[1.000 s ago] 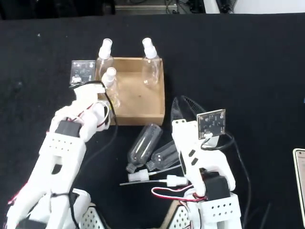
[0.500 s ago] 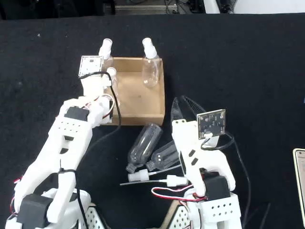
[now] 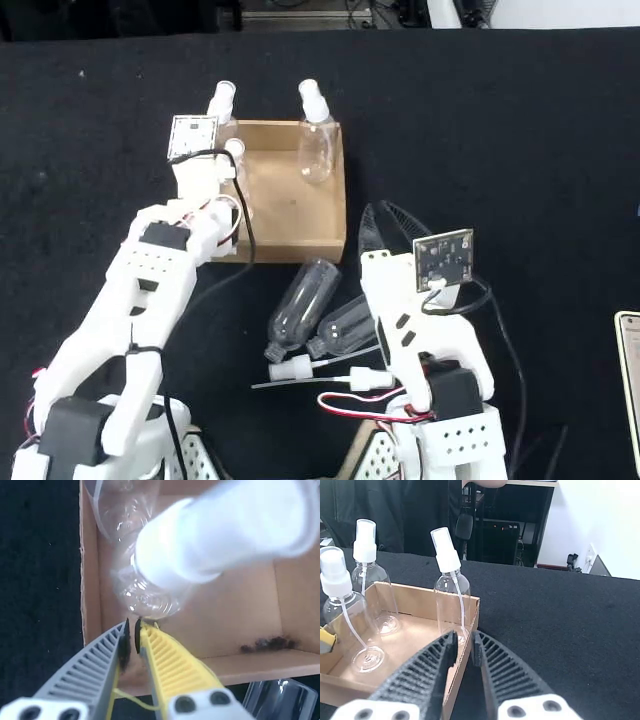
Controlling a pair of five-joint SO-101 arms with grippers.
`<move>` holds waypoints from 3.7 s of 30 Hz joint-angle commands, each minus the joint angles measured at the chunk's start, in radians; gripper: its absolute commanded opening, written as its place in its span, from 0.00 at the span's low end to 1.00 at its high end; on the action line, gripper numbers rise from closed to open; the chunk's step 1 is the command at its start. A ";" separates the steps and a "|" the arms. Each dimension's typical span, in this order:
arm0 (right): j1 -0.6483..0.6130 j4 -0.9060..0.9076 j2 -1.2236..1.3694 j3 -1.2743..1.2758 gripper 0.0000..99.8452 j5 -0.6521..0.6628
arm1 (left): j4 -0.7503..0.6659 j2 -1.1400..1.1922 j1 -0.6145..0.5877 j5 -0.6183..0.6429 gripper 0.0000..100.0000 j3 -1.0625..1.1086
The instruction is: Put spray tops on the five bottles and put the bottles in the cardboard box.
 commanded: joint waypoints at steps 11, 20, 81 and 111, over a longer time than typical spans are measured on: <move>0.021 -0.025 -0.021 -0.002 0.03 0.011 | -0.018 0.040 0.008 0.078 0.03 -0.048; 0.021 -0.025 -0.021 -0.002 0.03 0.011 | -0.052 0.043 0.005 0.080 0.03 -0.044; -0.296 -0.118 -0.008 -0.091 0.01 0.002 | -0.061 -0.204 -0.363 0.149 0.03 0.160; -0.348 -0.695 1.349 -0.522 0.01 -0.155 | -0.267 -0.207 -0.361 0.221 0.03 0.321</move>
